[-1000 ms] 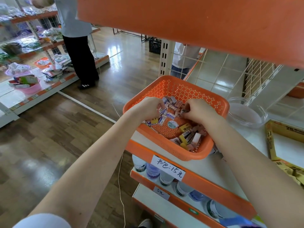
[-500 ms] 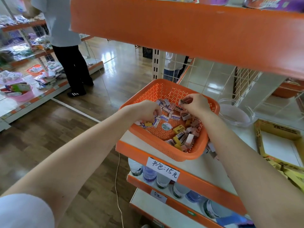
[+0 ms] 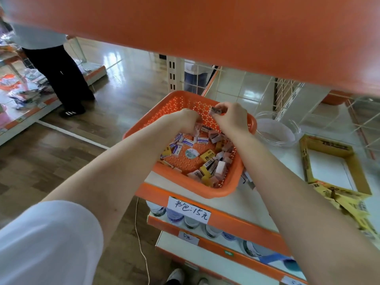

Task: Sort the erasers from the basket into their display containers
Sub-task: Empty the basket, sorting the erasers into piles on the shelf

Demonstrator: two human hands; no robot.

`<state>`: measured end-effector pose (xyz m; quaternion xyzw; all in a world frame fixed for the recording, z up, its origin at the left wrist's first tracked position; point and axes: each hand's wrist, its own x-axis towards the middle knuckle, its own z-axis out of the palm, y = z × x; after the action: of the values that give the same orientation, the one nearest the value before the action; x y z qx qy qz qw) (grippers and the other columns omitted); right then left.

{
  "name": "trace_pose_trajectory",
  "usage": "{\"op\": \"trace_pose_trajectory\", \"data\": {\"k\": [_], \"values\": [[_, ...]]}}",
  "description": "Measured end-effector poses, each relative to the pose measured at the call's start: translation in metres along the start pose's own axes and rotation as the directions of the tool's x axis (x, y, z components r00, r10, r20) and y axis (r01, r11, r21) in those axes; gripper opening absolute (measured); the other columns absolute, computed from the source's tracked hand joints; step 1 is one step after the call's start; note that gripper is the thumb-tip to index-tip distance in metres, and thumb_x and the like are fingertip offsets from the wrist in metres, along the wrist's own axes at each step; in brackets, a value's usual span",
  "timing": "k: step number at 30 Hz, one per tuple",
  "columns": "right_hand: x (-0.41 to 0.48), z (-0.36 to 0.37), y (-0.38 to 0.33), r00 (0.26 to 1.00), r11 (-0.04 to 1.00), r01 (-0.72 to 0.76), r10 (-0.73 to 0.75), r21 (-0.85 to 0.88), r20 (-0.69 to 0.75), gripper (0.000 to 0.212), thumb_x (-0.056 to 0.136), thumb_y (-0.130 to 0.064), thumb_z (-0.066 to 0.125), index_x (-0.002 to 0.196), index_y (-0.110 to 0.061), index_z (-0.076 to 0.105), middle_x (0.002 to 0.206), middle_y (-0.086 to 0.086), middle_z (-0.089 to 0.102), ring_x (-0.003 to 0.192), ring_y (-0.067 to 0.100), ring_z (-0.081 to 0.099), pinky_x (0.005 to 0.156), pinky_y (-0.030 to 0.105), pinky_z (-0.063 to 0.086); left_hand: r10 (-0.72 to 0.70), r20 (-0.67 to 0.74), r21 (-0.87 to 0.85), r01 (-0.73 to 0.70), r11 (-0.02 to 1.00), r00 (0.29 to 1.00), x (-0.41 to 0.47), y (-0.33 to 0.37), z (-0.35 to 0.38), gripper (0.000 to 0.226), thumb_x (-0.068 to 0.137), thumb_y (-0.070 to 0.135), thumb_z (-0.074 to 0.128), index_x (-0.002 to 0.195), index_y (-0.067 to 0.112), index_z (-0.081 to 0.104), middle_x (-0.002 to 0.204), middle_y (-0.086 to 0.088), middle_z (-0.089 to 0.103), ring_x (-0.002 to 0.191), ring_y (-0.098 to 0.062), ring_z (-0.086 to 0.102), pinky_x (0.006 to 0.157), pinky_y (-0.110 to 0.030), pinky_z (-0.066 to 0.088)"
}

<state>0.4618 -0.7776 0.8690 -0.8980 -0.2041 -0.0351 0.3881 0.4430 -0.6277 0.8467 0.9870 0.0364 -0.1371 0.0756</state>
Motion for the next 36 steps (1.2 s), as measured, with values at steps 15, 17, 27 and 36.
{"op": "trace_pose_trajectory", "data": {"k": [15,17,27,36], "values": [[-0.002,0.011,-0.005,0.994,0.995,0.086,-0.081,-0.051,0.077,0.026,0.088,-0.023,0.065,0.110,-0.009,0.067,0.113,0.006,0.066,0.105,0.017,0.059,0.084,0.023,0.040,-0.024,-0.116,-0.106,0.012,0.994,0.993,-0.018,-0.027,0.005,0.045,0.078,0.035,0.074,0.115,0.017,0.058,0.103,0.003,0.057,0.091,-0.015,0.051,0.077,-0.027,0.042],[-0.001,0.013,-0.006,0.992,0.994,0.095,-0.091,-0.051,0.092,0.026,0.088,-0.023,0.065,0.110,-0.009,0.067,0.114,0.006,0.066,0.106,0.017,0.058,0.084,0.023,0.040,-0.029,-0.128,-0.078,0.019,0.997,0.991,-0.024,-0.030,0.004,0.042,0.078,0.032,0.073,0.114,0.016,0.060,0.100,0.002,0.058,0.090,-0.017,0.054,0.073,-0.027,0.043],[0.002,0.036,-0.029,0.983,0.991,0.132,-0.129,-0.016,0.133,0.029,0.088,-0.025,0.065,0.112,-0.009,0.066,0.116,0.006,0.065,0.107,0.017,0.058,0.086,0.023,0.040,-0.088,-0.146,-0.090,0.075,0.993,0.985,-0.045,-0.055,0.003,0.045,0.077,0.034,0.072,0.117,0.019,0.060,0.107,0.001,0.058,0.093,-0.016,0.050,0.077,-0.029,0.043],[-0.001,-0.022,-0.022,0.984,0.984,0.171,-0.169,0.049,-0.051,0.027,0.084,-0.026,0.070,0.104,-0.010,0.070,0.100,0.003,0.071,0.089,0.013,0.064,0.082,0.021,0.049,0.102,-0.299,-0.204,-0.168,0.965,0.949,-0.057,-0.008,-0.035,0.027,0.083,0.028,0.063,0.109,0.022,0.063,0.098,0.009,0.062,0.081,-0.007,0.055,0.061,-0.013,0.037]]}}
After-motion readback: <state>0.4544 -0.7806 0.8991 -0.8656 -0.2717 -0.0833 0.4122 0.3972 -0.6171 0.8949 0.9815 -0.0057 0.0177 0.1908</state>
